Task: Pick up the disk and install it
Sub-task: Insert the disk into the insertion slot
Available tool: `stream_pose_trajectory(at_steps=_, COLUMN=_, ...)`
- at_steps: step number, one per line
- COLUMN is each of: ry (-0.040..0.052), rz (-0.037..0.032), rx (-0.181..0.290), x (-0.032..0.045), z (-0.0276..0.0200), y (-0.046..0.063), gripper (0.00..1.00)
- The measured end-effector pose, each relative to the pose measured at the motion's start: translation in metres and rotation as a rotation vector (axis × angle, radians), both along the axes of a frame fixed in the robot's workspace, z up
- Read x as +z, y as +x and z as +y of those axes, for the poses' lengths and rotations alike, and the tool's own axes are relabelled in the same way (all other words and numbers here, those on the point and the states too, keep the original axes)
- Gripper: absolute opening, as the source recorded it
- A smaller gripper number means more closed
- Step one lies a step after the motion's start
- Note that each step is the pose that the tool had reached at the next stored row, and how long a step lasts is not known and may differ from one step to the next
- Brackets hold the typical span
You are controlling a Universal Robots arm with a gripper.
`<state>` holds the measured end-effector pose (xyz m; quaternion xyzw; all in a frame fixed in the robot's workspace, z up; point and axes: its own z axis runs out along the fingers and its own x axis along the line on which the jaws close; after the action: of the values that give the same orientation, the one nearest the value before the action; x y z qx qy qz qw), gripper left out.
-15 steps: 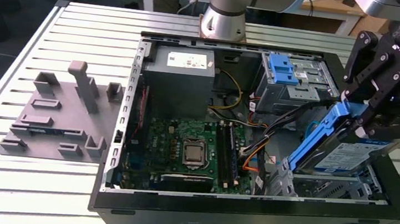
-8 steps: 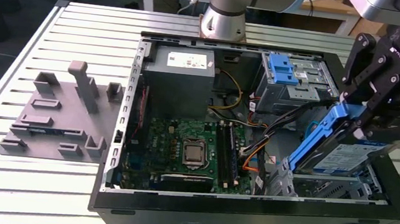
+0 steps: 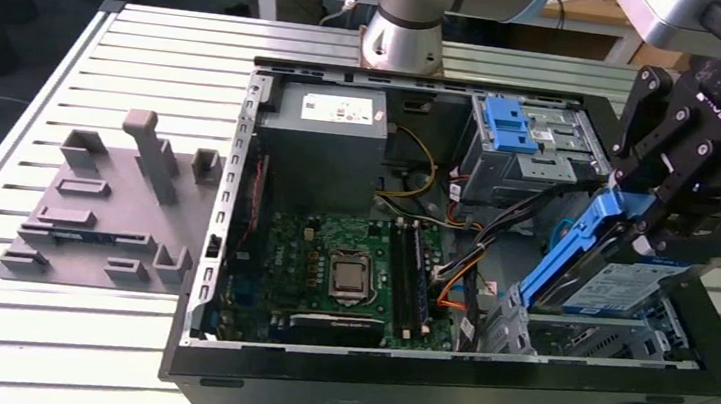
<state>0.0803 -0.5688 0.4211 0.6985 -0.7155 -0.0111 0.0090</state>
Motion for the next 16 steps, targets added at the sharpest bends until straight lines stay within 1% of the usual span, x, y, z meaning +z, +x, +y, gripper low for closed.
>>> stream_pose_trajectory(at_steps=3, ry=0.0, rz=-0.0001, rx=0.0, x=-0.0032, z=0.0, y=0.0, gripper=0.38)
stream_pose_trajectory(at_steps=4, ry=-0.0001, rz=0.0, rx=0.0, x=-0.0044, z=0.0, y=0.0, gripper=0.44)
stream_pose_trajectory(at_steps=8, ry=-0.0001, rz=0.0, rx=0.0, x=-0.0096, z=0.0, y=0.0, gripper=0.44)
stream_pose_trajectory(at_steps=10, ry=-0.0001, rz=0.0, rx=0.0, x=-0.0117, z=0.0, y=0.0, gripper=0.42)
stream_pose_trajectory(at_steps=12, ry=-0.0001, rz=0.0, rx=0.0, x=-0.0133, z=0.0, y=0.0, gripper=0.3)
stream_pose_trajectory(at_steps=13, ry=-0.0001, rz=0.0, rx=0.0, x=-0.0141, z=0.0, y=0.0, gripper=0.3)
stream_pose_trajectory(at_steps=15, ry=0.0001, rz=-0.0001, rx=0.0, x=-0.0161, z=0.0, y=0.0, gripper=0.18)
stream_pose_trajectory(at_steps=16, ry=0.0, rz=-0.0002, rx=0.0, x=-0.0172, z=0.0, y=0.0, gripper=0.18)
